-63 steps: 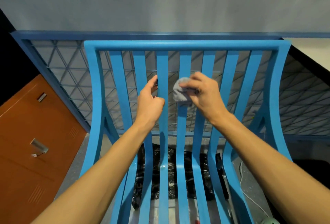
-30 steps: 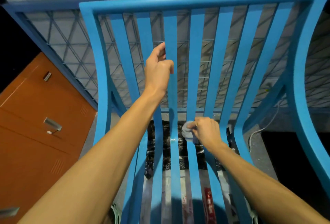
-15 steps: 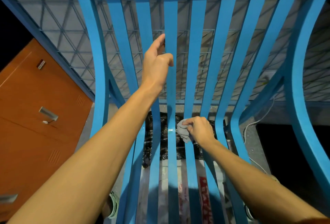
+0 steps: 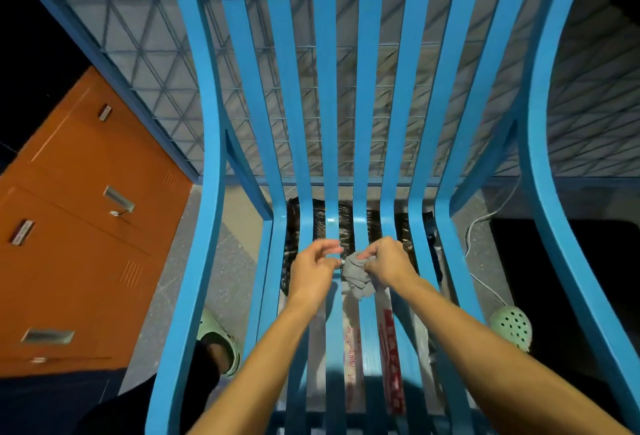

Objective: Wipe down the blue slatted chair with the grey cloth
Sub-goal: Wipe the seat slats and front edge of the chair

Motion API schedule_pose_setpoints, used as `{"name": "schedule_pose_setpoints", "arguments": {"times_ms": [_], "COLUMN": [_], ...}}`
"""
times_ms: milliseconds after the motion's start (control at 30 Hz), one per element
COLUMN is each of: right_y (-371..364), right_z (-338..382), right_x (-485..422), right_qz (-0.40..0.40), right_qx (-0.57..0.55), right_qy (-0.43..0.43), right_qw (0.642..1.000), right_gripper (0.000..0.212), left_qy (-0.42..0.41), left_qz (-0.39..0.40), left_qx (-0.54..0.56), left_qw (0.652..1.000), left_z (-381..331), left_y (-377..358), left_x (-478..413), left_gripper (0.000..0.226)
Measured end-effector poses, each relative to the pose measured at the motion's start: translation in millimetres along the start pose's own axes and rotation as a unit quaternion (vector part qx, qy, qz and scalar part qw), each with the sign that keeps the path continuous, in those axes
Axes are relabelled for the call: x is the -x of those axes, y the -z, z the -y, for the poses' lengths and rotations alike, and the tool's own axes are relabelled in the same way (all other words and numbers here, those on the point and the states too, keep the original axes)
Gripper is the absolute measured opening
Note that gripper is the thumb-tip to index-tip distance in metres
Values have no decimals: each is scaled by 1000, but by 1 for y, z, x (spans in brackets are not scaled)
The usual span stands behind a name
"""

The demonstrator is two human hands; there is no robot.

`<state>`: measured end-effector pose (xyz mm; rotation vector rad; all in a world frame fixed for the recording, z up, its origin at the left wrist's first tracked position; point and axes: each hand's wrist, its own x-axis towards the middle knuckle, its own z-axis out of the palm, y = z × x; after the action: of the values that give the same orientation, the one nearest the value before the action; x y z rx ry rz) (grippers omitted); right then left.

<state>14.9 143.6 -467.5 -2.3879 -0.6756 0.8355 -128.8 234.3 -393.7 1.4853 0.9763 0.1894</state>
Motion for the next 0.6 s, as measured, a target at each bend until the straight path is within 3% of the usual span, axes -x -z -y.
{"name": "schedule_pose_setpoints", "arguments": {"times_ms": [267, 467, 600], "right_y": [-20, -33, -37], "right_z": [-23, -43, -52], "right_x": [103, 176, 211], "right_qz": [1, -30, 0], "right_qx": [-22, -44, -38], "right_qy": [11, 22, 9], "right_qw": [1000, 998, 999], "right_gripper": [20, 21, 20], "left_qy": [58, 71, 61], "left_qz": [20, -26, -56], "left_qx": [26, 29, -8], "left_qw": [998, 997, 997], "left_z": [50, 82, 104], "left_y": [3, 18, 18], "left_x": [93, 144, 168], "left_gripper": [27, 25, 33]}}
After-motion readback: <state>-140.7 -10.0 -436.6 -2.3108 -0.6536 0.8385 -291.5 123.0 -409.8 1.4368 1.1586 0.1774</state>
